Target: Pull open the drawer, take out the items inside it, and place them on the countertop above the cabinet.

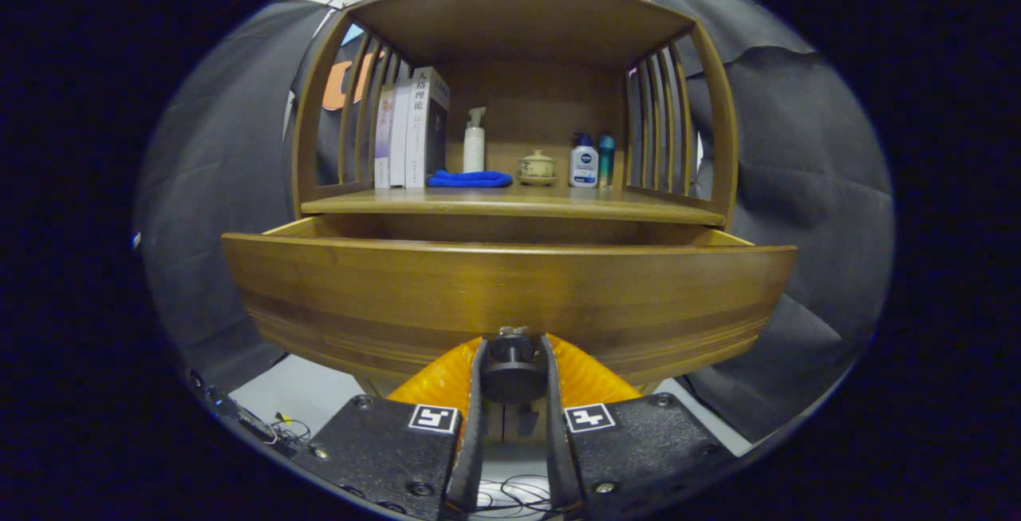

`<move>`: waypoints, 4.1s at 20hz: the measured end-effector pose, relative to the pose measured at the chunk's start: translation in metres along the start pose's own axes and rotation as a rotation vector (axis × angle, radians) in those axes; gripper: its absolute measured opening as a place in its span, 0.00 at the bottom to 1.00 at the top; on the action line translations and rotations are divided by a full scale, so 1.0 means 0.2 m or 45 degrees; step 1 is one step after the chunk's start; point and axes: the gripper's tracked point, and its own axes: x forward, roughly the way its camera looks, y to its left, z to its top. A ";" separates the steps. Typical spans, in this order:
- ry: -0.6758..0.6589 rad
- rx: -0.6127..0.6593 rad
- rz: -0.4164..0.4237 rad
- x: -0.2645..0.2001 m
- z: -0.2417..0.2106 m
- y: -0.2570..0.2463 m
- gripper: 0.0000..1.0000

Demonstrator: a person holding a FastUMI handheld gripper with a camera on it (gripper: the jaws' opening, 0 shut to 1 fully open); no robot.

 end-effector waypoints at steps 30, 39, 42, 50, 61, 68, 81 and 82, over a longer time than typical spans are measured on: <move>-0.133 -0.148 0.208 -0.52 0.42 0.05 0.94; 0.188 -0.077 0.231 -0.11 0.50 -0.03 1.00; 0.346 -0.047 0.223 0.03 0.44 -0.07 1.00; 0.713 -0.145 0.192 0.22 0.22 -0.09 0.92; 0.925 -0.080 0.113 0.29 0.05 -0.15 0.37; 0.908 -0.064 0.119 0.30 0.12 -0.14 0.19; 0.663 -0.019 0.234 0.18 0.77 -0.09 0.19; 0.644 -0.028 0.238 0.19 0.81 -0.08 0.19</move>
